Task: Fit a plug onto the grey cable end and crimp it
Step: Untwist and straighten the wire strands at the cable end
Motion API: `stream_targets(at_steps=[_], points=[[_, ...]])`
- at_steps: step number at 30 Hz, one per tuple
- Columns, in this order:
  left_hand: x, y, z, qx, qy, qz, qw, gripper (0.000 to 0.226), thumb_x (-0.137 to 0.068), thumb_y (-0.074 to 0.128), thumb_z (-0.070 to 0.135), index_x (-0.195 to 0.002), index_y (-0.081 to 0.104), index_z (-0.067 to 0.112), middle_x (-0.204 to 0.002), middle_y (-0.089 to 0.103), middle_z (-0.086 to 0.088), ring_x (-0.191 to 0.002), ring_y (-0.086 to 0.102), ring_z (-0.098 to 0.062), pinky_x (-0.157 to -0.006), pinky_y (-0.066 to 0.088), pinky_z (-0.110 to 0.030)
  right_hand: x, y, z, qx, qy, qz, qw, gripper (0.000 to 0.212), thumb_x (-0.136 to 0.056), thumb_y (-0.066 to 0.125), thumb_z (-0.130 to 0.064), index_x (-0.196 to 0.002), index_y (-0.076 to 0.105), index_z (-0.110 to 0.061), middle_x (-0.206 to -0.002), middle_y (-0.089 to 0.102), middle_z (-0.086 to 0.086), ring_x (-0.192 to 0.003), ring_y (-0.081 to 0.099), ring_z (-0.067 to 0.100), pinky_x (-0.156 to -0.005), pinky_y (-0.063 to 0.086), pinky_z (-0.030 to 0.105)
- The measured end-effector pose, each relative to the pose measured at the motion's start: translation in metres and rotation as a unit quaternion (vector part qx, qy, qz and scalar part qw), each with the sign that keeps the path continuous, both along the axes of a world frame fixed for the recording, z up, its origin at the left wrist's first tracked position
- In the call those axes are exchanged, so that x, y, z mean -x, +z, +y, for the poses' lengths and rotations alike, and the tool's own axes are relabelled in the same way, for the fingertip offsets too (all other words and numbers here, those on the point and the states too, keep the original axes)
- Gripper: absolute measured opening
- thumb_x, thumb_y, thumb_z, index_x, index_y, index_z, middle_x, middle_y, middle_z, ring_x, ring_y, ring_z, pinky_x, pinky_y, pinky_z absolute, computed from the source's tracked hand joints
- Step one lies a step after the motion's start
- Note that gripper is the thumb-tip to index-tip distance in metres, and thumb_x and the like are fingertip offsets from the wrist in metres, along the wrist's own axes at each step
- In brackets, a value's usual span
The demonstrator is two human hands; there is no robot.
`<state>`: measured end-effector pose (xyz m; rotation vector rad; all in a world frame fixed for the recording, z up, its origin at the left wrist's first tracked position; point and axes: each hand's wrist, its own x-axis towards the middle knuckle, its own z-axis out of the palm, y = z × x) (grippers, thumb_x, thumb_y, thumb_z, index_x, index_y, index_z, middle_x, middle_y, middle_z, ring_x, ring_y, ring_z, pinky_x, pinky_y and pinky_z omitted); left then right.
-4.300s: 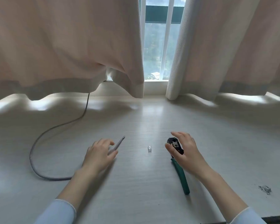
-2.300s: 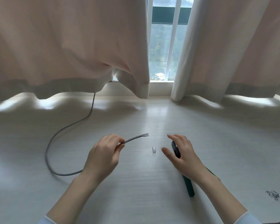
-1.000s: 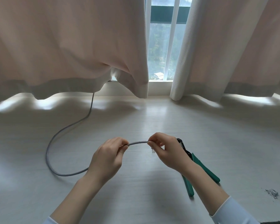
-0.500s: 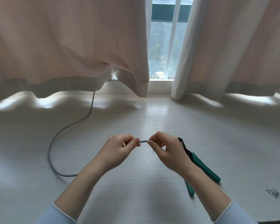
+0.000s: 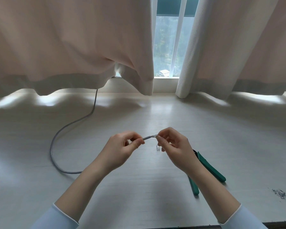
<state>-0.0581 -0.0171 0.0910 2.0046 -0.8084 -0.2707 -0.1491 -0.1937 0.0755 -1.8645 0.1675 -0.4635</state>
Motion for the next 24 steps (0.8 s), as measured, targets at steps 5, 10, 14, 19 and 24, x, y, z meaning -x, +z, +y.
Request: stream_targets(at_steps=[5, 10, 14, 19, 24], points=[[0.0016, -0.0009, 0.001, 0.006, -0.012, -0.025, 1.0, 0.011, -0.09, 0.064, 0.023, -0.083, 0.072, 0.022, -0.072, 0.059, 0.025, -0.049, 0.04, -0.006, -0.051, 0.033, -0.011, 0.0023, 0.0005, 0.0, -0.007, 0.004, 0.001, 1.0, 0.011, -0.09, 0.062, -0.007, -0.083, 0.063, -0.014, -0.069, 0.061, -0.008, -0.065, 0.054, 0.014, -0.061, 0.05, 0.035], [0.0032, -0.0029, 0.001, 0.013, -0.016, -0.035, 0.999, 0.008, -0.088, 0.067, 0.024, -0.081, 0.071, 0.022, -0.076, 0.058, 0.022, -0.052, 0.04, -0.006, -0.054, 0.034, -0.012, 0.0048, -0.0013, -0.0007, -0.015, 0.005, 0.01, 1.0, 0.018, -0.089, 0.061, -0.002, -0.085, 0.065, -0.019, -0.075, 0.063, -0.003, -0.067, 0.055, 0.014, -0.061, 0.05, 0.027], [0.0039, -0.0045, 0.0018, 0.018, -0.009, -0.045, 0.999, 0.008, -0.086, 0.069, 0.025, -0.079, 0.07, 0.025, -0.074, 0.058, 0.02, -0.054, 0.043, -0.006, -0.056, 0.035, -0.011, 0.0062, -0.0036, -0.001, -0.012, 0.011, 0.015, 1.0, 0.021, -0.09, 0.058, 0.001, -0.089, 0.065, -0.019, -0.079, 0.064, -0.002, -0.069, 0.057, 0.014, -0.063, 0.051, 0.024], [0.0048, -0.0058, 0.004, 0.006, -0.01, -0.051, 0.999, 0.008, -0.086, 0.07, 0.027, -0.078, 0.07, 0.028, -0.076, 0.058, 0.024, -0.059, 0.047, -0.004, -0.058, 0.035, -0.011, 0.0075, -0.0058, -0.0004, -0.009, 0.014, 0.019, 1.0, 0.028, -0.088, 0.056, 0.004, -0.09, 0.064, -0.023, -0.084, 0.065, -0.007, -0.072, 0.058, 0.014, -0.067, 0.054, 0.029], [0.0051, -0.007, 0.0046, -0.003, -0.015, -0.05, 0.999, 0.01, -0.085, 0.07, 0.028, -0.075, 0.068, 0.028, -0.079, 0.059, 0.018, -0.06, 0.046, -0.006, -0.057, 0.035, -0.013, 0.0087, -0.0082, 0.0002, -0.023, 0.024, 0.018, 0.999, 0.036, -0.087, 0.05, 0.008, -0.097, 0.06, -0.024, -0.084, 0.064, -0.016, -0.073, 0.057, 0.011, -0.069, 0.053, 0.03]])
